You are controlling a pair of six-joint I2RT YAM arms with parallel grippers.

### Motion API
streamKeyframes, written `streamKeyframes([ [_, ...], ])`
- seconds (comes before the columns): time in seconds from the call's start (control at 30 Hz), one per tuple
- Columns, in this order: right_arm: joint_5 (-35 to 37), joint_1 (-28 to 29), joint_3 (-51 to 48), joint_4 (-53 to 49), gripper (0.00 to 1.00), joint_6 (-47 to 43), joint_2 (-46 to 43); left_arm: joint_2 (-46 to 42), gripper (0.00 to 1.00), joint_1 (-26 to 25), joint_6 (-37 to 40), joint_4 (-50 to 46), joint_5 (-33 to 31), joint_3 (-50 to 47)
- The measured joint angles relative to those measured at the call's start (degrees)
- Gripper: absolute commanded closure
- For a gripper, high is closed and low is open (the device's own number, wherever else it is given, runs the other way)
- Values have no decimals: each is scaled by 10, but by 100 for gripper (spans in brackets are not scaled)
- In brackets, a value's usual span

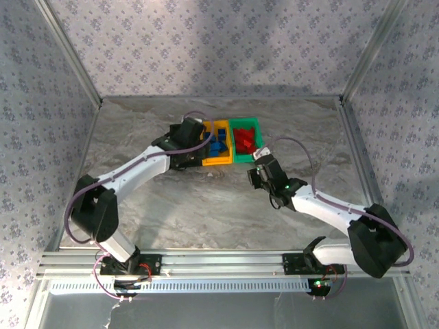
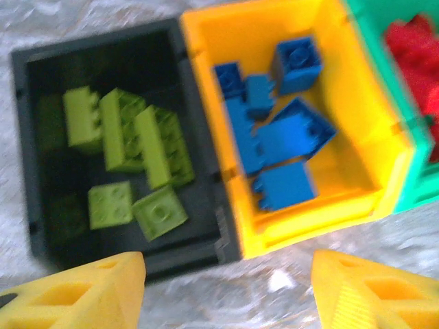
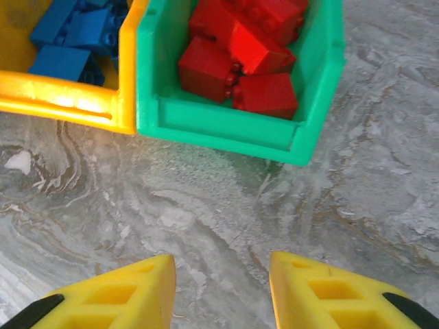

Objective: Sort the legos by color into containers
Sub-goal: Reset both arms

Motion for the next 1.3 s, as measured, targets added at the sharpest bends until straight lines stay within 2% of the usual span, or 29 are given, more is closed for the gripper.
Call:
streamKeyframes([
  [0.1, -2, -24, -12, 7, 57, 6, -20, -34, 34, 21, 0, 12, -18, -70],
  [0.3, -7, -80, -26, -4, 56, 6, -69, -85, 34, 119, 0, 25, -13, -174],
  [0.47, -35, -154, -35, -15, 55, 11, -145, -125, 34, 186, 0, 56, 12, -232],
  [0.5, -41, -170, -35, -18, 46, 13, -160, -134, 34, 203, 0, 62, 24, -243],
  [0.57, -53, -198, -35, -25, 44, 19, -186, -149, 33, 237, 0, 74, 43, -261],
  [0.63, -65, -224, -35, -33, 34, 25, -210, -165, 33, 274, 0, 90, 62, -280],
  [0.73, -76, -259, -35, -44, 28, 31, -230, -196, 22, 323, -4, 113, 84, -308],
  [0.87, -72, -285, -35, -54, 23, 36, -234, -231, 21, 372, -11, 139, 104, -338],
  [0.9, -66, -289, -35, -53, 22, 36, -234, -236, 16, 384, -15, 147, 107, -343],
  [0.93, -56, -290, -35, -50, 18, 36, -234, -239, 14, 393, -18, 154, 110, -346],
  [1.0, -29, -290, -41, -27, 1, 38, -234, -243, 7, 410, -27, 174, 111, -352],
  [1.03, -12, -290, -50, -5, 0, 39, -235, -246, 1, 416, -30, 183, 111, -356],
  [1.17, 52, -303, -106, 82, 0, 20, -231, -260, 0, 434, -41, 220, 96, -379],
  [1.3, 82, -338, -118, 106, 0, -1, -199, -267, 0, 436, -45, 254, 62, -398],
])
